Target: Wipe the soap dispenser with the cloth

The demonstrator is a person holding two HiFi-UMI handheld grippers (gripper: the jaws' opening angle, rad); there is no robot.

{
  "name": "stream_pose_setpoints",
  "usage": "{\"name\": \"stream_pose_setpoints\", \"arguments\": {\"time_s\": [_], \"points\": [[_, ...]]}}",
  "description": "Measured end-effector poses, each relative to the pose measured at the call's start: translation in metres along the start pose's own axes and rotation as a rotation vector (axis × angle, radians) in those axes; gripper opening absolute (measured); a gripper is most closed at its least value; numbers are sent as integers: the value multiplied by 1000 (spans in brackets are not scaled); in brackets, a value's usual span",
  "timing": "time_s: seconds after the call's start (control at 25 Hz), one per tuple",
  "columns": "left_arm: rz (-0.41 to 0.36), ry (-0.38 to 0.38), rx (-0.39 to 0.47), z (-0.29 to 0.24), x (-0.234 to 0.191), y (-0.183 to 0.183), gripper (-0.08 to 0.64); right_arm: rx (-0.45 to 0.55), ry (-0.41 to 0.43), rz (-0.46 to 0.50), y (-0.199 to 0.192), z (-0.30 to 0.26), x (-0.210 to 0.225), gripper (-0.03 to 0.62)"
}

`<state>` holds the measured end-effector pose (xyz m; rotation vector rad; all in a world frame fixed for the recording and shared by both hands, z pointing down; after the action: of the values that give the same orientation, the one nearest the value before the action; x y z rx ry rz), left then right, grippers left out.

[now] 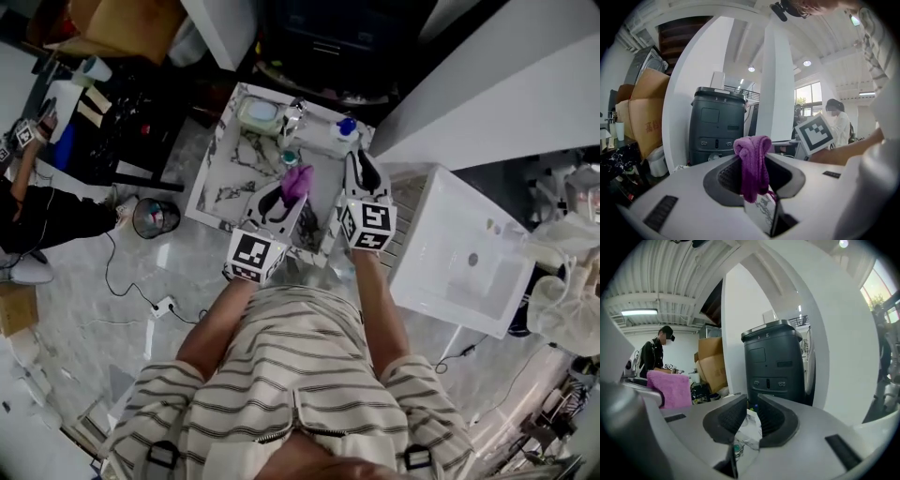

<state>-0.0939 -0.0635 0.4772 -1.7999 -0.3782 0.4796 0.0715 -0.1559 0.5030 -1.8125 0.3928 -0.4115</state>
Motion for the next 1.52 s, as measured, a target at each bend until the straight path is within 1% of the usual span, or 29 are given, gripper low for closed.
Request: {"name": "stream_pose_setpoints", "arguments": {"time_s": [0.2, 0.52, 0.68, 1.04, 1.28, 1.52], "points": [[-19, -6, 35, 11, 3, 14, 120, 43, -2, -10, 21, 31, -20, -2], [-46, -19, 79, 26, 13, 23, 120, 105, 15, -23, 43, 71, -48, 0], [-69, -14, 78, 32, 18, 23, 120, 129, 16, -19, 49, 89, -56, 0], [-84, -28, 138, 34, 29, 37, 120, 166, 6, -15, 57, 106, -55, -2], [-84, -26, 157, 32, 32, 42, 120, 179, 5, -8, 61, 112, -54, -1], [-76, -21, 159, 32, 36, 43, 120, 183, 2, -19, 62, 118, -48, -2]]}}
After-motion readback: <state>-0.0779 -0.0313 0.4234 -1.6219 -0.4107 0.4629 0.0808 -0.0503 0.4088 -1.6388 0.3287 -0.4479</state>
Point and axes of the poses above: the fingertips, and each gripper's own axes: z backward along the fingers, x to its right, y out of its top, the point moved 7 cm from there along z, backward along the fingers, and after that the axes turned 2 degrees about z, right-handed, at the moved point
